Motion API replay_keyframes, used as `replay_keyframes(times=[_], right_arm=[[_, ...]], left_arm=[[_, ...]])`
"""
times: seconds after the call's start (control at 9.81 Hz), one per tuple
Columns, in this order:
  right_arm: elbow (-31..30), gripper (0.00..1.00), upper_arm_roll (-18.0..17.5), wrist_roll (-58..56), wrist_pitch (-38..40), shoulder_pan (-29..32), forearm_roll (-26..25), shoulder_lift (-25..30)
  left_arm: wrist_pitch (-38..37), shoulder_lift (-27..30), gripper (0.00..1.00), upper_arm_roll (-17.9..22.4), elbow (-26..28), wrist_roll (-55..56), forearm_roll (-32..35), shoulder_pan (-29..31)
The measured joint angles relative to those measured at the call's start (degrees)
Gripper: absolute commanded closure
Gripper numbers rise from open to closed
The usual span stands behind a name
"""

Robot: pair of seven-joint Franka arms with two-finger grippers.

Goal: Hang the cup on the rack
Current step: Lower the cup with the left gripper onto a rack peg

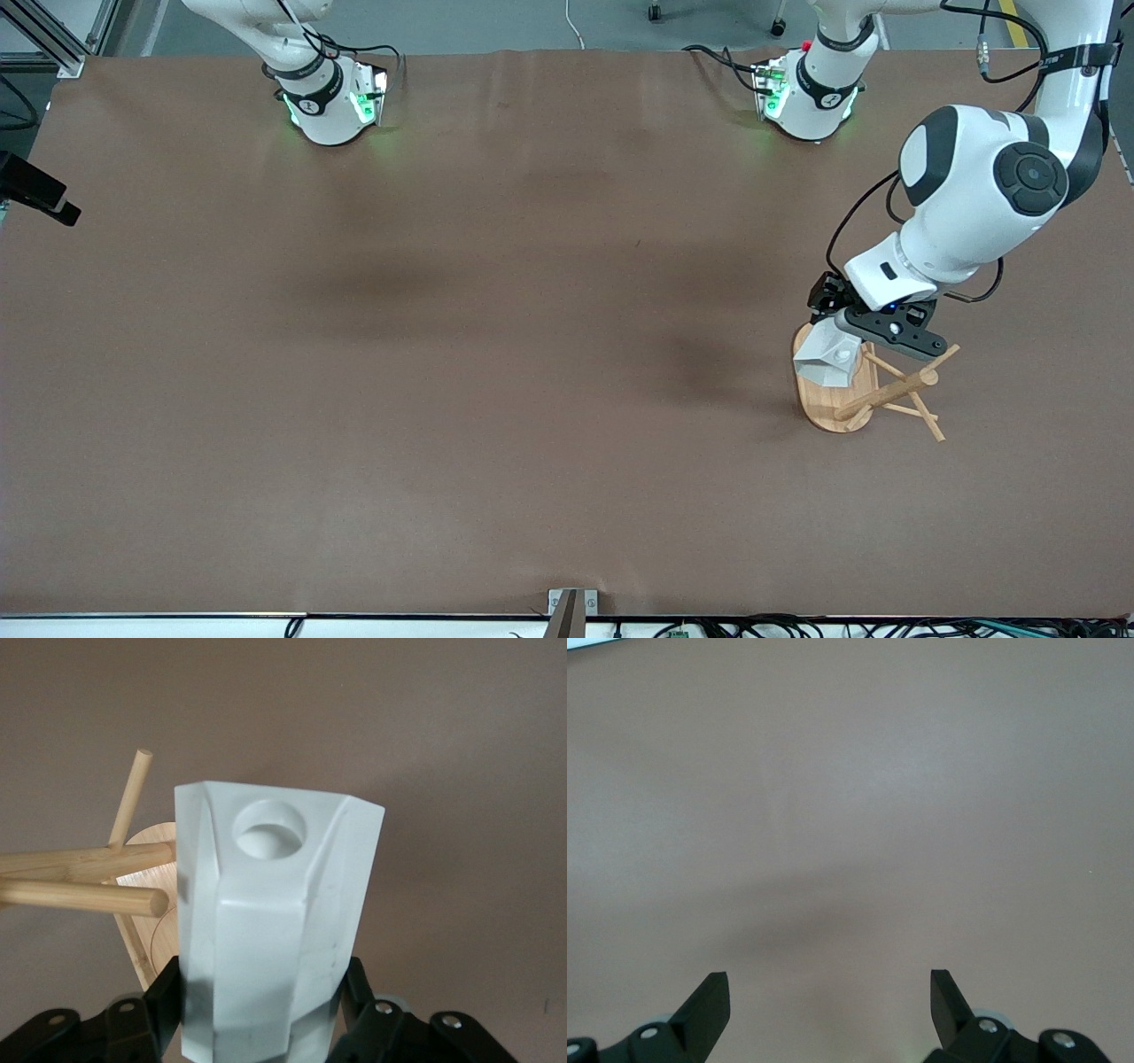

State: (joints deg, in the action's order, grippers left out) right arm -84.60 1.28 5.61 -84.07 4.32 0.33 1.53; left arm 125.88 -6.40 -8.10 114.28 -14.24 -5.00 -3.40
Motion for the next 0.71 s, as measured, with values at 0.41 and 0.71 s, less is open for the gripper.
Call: replay_keyframes(times=[0.41,0.71], right_arm=[[-0.01,0.0,0.02,-0.02,0.01,0.02,-0.06,-0.09],[-0.01,0.0,0.03,-0.04,0.01,0.02,-0.06,-0.1]], left_arm=[[0.81,-1.34,1.0,0.63,-0.39,-0.2,-0.84,-0.02],[0.83,-1.53,0.99,1.31,-0.53,-0.21,-0.89,0.08]])
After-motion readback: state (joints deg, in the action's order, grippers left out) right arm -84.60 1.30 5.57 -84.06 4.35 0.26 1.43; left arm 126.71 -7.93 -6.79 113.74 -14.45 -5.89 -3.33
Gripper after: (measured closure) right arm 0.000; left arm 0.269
